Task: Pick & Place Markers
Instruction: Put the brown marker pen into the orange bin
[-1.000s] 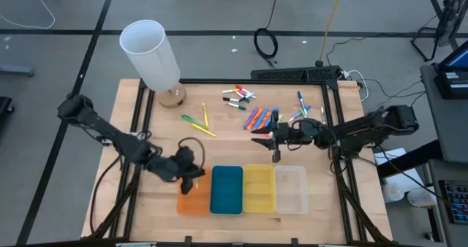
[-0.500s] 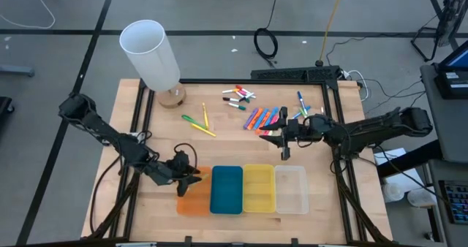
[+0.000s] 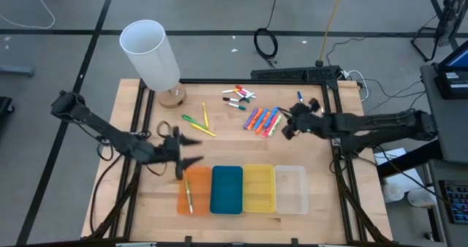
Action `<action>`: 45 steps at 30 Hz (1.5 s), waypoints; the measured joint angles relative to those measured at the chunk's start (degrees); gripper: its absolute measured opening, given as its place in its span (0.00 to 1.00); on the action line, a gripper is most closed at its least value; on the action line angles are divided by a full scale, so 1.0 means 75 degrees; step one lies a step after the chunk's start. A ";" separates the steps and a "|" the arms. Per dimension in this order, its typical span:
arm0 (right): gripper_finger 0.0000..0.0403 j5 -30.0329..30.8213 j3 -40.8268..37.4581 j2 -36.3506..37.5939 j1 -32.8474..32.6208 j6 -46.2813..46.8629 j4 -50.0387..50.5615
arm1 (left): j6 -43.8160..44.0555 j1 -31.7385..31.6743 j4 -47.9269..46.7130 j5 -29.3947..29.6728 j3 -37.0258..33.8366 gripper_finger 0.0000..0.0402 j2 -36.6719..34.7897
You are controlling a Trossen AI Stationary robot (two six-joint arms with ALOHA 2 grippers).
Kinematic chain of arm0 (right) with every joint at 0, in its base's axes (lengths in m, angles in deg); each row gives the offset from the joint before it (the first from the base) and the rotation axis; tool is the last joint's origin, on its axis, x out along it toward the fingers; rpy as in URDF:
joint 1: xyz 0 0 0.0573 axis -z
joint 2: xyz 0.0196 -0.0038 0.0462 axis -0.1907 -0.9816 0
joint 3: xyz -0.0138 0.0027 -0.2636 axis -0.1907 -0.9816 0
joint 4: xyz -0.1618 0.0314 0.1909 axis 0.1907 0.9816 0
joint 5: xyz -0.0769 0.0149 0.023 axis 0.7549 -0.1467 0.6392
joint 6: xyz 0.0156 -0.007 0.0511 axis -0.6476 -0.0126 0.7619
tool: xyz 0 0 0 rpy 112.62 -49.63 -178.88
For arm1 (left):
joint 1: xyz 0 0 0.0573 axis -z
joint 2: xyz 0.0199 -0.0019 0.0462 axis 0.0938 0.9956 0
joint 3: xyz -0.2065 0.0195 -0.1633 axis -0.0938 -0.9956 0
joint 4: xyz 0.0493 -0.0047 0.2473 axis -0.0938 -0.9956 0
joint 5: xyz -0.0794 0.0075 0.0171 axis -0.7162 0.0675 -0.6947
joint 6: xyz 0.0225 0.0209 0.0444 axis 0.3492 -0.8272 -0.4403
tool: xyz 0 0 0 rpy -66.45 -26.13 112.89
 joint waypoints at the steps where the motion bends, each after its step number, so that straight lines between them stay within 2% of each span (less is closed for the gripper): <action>1: 0.36 -0.0124 0.0182 -0.0178 0.0209 0.0472 0.0759 | -0.0572 -0.0098 0.0404 0.0264 0.0000 0.67 -0.0089; 3: 0.35 -0.0551 0.0450 -0.0553 0.0755 0.1242 0.1952 | -0.1400 -0.0345 0.1300 0.0647 0.0006 0.67 -0.0175; 6: 0.35 -0.1037 0.0520 -0.1015 0.1761 0.1647 0.3003 | -0.2105 -0.0774 0.2392 0.0705 0.0006 0.67 -0.0196; 10: 0.35 -0.1842 0.0520 -0.1494 0.3083 0.1632 0.3395 | -0.2784 -0.1379 0.2993 -0.0015 0.0008 0.64 -0.0184; 13: 0.34 -0.2591 0.0520 -0.1844 0.3936 0.1064 0.3243 | -0.2721 -0.1817 0.3030 -0.0627 0.0006 0.63 -0.0179; 15: 0.33 -0.2801 0.0520 -0.2085 0.4424 0.0924 0.3153 | -0.2631 -0.2062 0.3033 -0.0971 0.0007 0.62 -0.0151; 21: 0.29 -0.2781 0.0520 -0.2730 0.5369 0.0897 0.3197 | -0.2401 -0.2328 0.2723 -0.1266 0.0006 0.61 -0.0147; 26: 0.22 -0.2699 0.0517 -0.3251 0.5807 0.0844 0.3481 | -0.2568 -0.2338 0.2586 -0.1269 0.0007 0.62 -0.0144; 30: 0.13 -0.2052 0.0517 -0.3632 0.5965 0.0670 0.3697 | -0.2569 -0.2338 0.2574 -0.1269 0.0006 0.61 -0.0144; 35: 0.01 -0.1772 0.0504 -0.3891 0.6053 0.0572 0.3741 | -0.2574 -0.2338 0.2578 -0.1272 0.0006 0.60 -0.0144; 45: 0.01 -0.1299 -0.0201 -0.3912 0.6218 0.0288 0.3436 | -0.2519 -0.2330 0.2517 -0.1274 0.0006 0.60 -0.0144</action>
